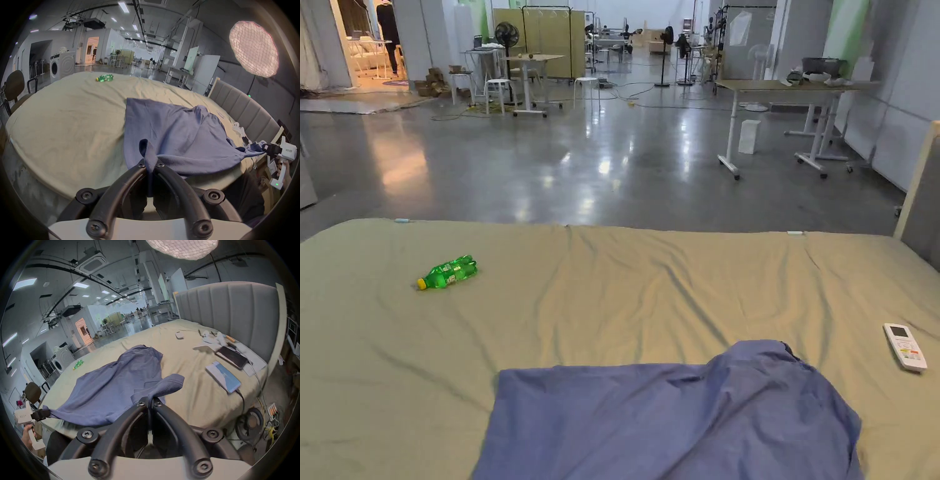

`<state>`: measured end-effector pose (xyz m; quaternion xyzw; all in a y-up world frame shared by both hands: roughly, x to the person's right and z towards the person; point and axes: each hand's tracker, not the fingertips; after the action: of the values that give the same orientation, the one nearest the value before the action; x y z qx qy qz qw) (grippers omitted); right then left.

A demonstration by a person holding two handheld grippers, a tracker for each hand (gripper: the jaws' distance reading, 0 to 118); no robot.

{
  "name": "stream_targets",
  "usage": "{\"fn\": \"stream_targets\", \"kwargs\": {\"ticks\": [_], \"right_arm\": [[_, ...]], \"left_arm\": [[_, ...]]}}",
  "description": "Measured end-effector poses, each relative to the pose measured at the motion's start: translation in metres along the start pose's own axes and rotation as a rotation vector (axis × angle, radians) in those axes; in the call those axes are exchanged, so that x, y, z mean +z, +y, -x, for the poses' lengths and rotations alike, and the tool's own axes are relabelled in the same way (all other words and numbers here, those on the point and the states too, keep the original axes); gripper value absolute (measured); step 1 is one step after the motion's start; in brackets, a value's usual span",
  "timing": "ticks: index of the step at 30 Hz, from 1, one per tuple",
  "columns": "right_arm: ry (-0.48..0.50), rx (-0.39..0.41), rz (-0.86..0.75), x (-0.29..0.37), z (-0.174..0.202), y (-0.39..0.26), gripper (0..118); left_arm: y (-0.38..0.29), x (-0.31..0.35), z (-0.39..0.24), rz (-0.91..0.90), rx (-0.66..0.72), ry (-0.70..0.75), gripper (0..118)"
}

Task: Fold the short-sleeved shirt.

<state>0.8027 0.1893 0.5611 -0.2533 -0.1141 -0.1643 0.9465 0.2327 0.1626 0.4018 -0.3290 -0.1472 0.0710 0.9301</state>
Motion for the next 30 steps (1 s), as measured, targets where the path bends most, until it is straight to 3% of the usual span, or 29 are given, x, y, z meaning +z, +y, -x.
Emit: {"fn": "stream_targets", "kwargs": {"ticks": [10, 11, 13, 14, 15, 16, 17, 20, 24, 28, 30], "right_arm": [[-0.012, 0.05, 0.035, -0.014, 0.026, 0.011, 3], [-0.013, 0.065, 0.045, -0.02, 0.029, 0.013, 3], [-0.01, 0.092, 0.047, -0.034, 0.025, 0.018, 4], [-0.011, 0.1, 0.051, -0.043, 0.025, 0.02, 12], [-0.015, 0.102, 0.069, -0.051, 0.024, 0.022, 44], [-0.02, 0.106, 0.111, -0.062, 0.022, 0.023, 75], [-0.011, 0.095, 0.138, -0.07, 0.015, 0.023, 92], [-0.078, 0.049, 0.091, -0.071, 0.006, 0.025, 79], [-0.052, 0.011, -0.02, -0.042, 0.007, 0.036, 79], [-0.032, 0.072, -0.129, -0.006, 0.029, 0.049, 79], [-0.059, 0.093, -0.221, 0.013, 0.058, 0.055, 79]], "left_arm": [[-0.007, -0.03, 0.003, 0.128, -0.043, 0.072, 6], [-0.006, -0.033, 0.004, 0.126, -0.041, 0.071, 10], [-0.003, -0.037, 0.004, 0.149, -0.036, 0.092, 40], [-0.003, -0.042, 0.006, 0.166, -0.037, 0.101, 60], [-0.003, -0.046, 0.009, 0.19, -0.027, 0.106, 82], [-0.01, -0.055, 0.02, 0.191, -0.01, 0.112, 90], [-0.009, -0.058, 0.026, 0.214, 0.031, 0.105, 90], [0.008, -0.04, 0.026, 0.153, 0.093, 0.096, 90], [0.034, 0.004, 0.005, -0.002, 0.01, 0.097, 90], [0.058, 0.05, -0.025, -0.221, -0.125, 0.055, 90], [0.066, 0.062, -0.043, -0.338, -0.149, 0.057, 90]]}}
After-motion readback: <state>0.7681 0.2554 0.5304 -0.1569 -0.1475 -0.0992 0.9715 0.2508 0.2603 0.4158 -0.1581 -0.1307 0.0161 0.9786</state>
